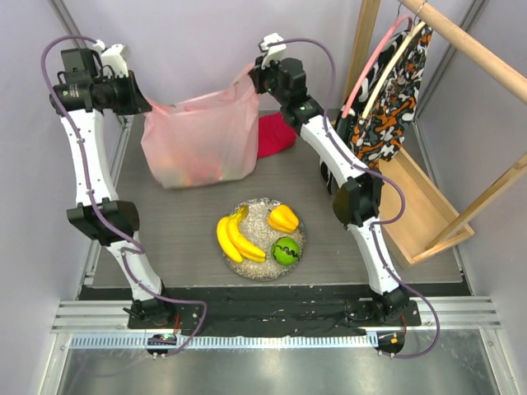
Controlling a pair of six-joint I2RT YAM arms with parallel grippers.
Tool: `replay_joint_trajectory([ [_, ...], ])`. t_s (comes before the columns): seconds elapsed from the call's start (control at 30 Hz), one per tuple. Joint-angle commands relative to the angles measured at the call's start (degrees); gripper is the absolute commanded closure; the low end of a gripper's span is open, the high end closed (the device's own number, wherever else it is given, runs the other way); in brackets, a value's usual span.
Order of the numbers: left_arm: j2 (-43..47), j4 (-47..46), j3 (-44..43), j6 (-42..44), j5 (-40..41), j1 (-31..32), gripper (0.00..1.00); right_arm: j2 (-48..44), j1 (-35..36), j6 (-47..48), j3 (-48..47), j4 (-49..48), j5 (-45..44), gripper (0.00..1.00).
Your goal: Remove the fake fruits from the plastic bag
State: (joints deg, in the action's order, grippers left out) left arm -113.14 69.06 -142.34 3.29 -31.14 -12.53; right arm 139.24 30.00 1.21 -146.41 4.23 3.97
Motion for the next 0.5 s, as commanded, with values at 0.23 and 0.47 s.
replay_joint_trajectory([
  [0.23,27.2,-11.4,31.9,1.7,-10.0,2.4,1.0,-33.9,-1.0,0.9,39.4,-13.3,2.3,0.99],
  [0.47,32.4,3.2,55.9,6.8,-3.4,5.4,1.0,-49.6,2.1,-1.1,71.8,-1.7,4.8,0.95],
])
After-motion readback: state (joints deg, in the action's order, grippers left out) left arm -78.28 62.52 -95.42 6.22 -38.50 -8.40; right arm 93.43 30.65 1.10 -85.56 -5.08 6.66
